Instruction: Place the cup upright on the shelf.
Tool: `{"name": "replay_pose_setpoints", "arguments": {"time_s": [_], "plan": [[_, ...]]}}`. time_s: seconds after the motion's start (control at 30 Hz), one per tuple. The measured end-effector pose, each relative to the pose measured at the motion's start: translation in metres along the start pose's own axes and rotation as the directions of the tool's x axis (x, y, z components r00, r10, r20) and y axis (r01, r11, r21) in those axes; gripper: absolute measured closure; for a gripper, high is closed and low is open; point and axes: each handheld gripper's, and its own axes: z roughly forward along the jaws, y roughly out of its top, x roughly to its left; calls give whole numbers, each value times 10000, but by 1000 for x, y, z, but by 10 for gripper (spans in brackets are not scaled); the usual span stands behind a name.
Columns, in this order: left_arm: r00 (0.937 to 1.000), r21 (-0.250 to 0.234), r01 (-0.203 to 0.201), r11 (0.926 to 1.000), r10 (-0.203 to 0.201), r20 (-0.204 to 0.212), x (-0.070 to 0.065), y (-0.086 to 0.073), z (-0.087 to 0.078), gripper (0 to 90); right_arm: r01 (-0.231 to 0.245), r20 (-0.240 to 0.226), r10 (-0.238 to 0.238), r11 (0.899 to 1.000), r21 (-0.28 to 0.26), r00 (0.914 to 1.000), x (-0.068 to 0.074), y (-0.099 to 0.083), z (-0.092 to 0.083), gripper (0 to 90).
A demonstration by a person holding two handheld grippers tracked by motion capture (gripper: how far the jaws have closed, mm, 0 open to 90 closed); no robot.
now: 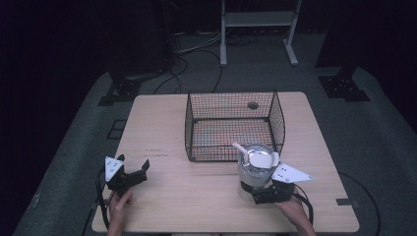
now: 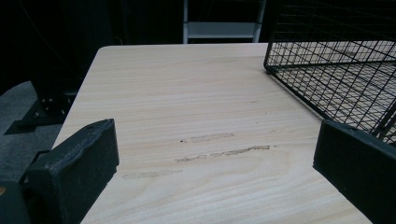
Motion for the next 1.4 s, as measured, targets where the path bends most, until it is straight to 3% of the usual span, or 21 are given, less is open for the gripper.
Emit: {"name": "replay_pose_setpoints", "arguments": {"time_s": [0.27,0.47,0.83,0.97,1.4], "plan": [[10000,-27,67,10000,-67,25,1,0,0,0,153,35,-153,9998,-123,9999,1,0,-1,71],[9999,-37,100,9999,-99,51,1,0,0,0,-66,-109,61,9991,-423,9999,0,3,-7,71],[10000,-18,94,10000,-94,34,1,0,0,0,-254,-317,236,9981,-556,9992,-10,36,-17,70],[9999,-6,114,9999,-114,43,1,0,0,0,-241,-405,224,9988,-430,9989,-20,50,-14,70],[9999,-5,106,9999,-106,60,1,0,0,0,-24,-634,-14,9983,-589,9980,-30,87,1,69]]}}
